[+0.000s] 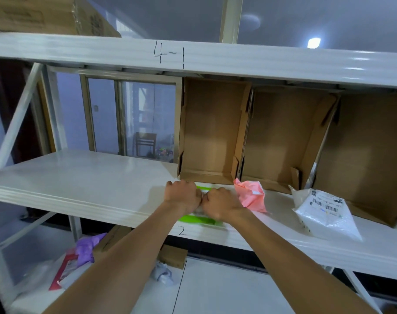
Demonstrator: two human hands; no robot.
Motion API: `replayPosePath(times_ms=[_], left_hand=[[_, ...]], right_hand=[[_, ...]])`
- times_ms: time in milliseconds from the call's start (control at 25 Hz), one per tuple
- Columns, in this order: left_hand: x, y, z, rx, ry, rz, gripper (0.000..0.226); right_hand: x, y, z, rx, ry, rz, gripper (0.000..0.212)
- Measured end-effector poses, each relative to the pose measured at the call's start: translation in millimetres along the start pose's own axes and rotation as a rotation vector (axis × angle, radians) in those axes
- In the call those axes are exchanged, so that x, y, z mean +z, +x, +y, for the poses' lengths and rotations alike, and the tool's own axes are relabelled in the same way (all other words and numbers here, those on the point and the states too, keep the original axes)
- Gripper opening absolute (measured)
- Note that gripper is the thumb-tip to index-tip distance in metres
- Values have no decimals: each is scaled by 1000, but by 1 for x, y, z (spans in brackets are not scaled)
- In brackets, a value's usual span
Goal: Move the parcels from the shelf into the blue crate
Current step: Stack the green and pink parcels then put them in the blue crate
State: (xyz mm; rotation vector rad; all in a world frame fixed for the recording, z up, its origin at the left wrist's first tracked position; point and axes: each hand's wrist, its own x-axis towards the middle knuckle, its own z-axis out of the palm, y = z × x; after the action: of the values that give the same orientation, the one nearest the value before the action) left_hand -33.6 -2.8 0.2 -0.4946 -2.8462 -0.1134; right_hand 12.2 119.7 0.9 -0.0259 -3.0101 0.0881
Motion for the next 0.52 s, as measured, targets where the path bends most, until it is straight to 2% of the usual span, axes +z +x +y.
replayPosePath(times_ms=[80, 120, 240, 440, 520], left_hand=[[1, 7, 1, 31, 25, 27, 36], [10, 12, 1, 57, -22, -24, 35], [34, 17, 2, 78, -157, -214, 45], [43, 8, -2, 61, -211, -290, 62], [41, 9, -3, 43, -210, -321, 65]], right_hand=[[0, 1, 0, -8, 66, 68, 31], [3, 3, -1, -13, 100, 41, 33], [23, 11, 1, -3, 190, -106, 50], [42, 19, 10, 105, 221, -151, 71], [41, 16, 11, 147, 225, -154, 70]])
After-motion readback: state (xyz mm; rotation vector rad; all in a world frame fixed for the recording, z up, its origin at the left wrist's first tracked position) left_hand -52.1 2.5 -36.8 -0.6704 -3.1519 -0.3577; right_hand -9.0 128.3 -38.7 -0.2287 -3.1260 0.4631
